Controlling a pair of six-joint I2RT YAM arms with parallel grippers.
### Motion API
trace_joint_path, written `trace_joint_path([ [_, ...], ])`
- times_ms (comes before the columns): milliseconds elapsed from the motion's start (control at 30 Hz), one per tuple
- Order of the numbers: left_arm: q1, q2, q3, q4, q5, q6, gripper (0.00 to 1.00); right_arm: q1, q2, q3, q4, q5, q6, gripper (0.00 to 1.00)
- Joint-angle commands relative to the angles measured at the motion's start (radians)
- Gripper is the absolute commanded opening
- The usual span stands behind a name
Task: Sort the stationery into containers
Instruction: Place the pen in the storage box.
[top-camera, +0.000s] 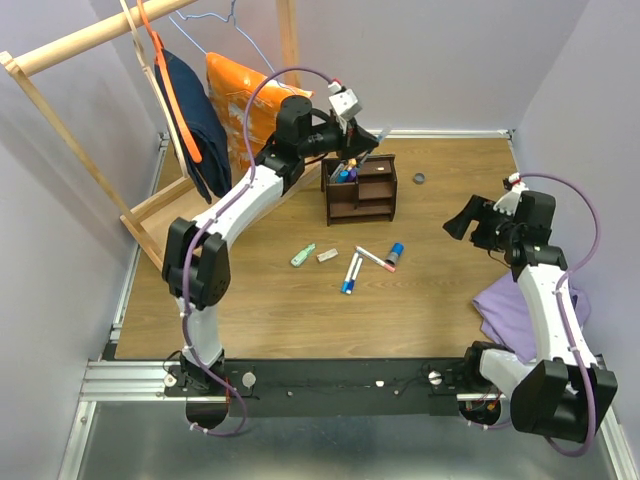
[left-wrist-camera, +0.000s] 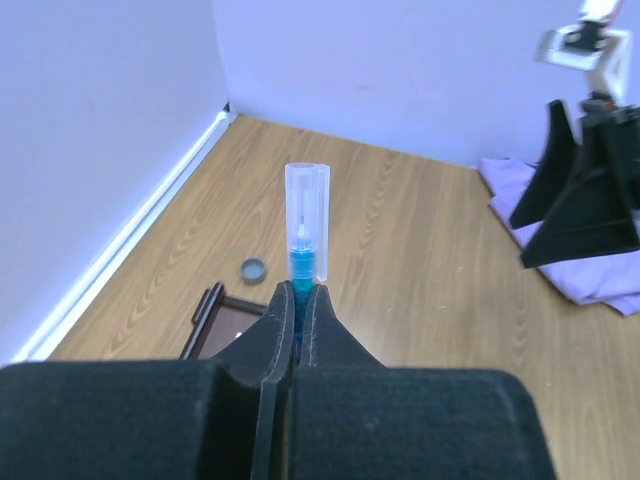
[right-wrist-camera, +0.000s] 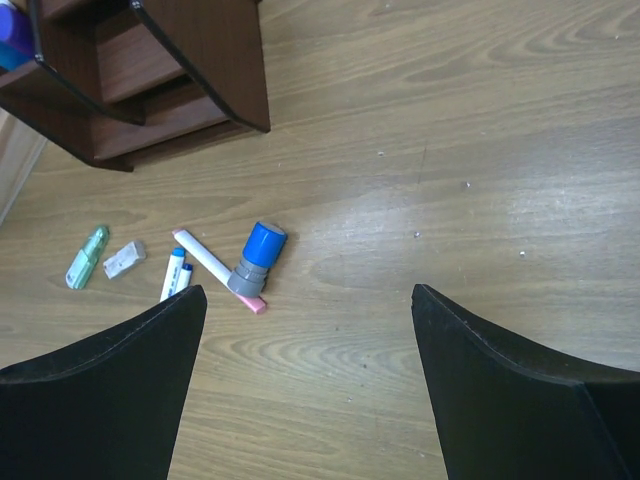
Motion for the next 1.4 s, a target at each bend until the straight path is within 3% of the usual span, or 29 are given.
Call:
trace_joint_path([
  [0, 0.065, 0.08, -0.01, 0.258, 0.09, -0.121, 0.0, -0.005, 0.045, 0.036, 0.025, -0.03, -0.005, 0.91],
  [533, 0.185, 0.247, -0.105, 0.601, 0.115, -0.289, 0.0, -0.02, 0.179, 0.177, -0.021, 0.019, -0.1, 0.91],
  [967, 0.206, 0.371, -0.131, 0.684, 0.118, -0.287, 0.0, -0.03, 0.262, 0.253, -0.058, 0.019, -0.137, 0.91],
  [1367, 0.227, 0.309, -0.321, 0.697, 0.172, -0.186, 0.04, -0.03, 0.265, 0.219, -0.025, 0.01, -0.125, 0.91],
])
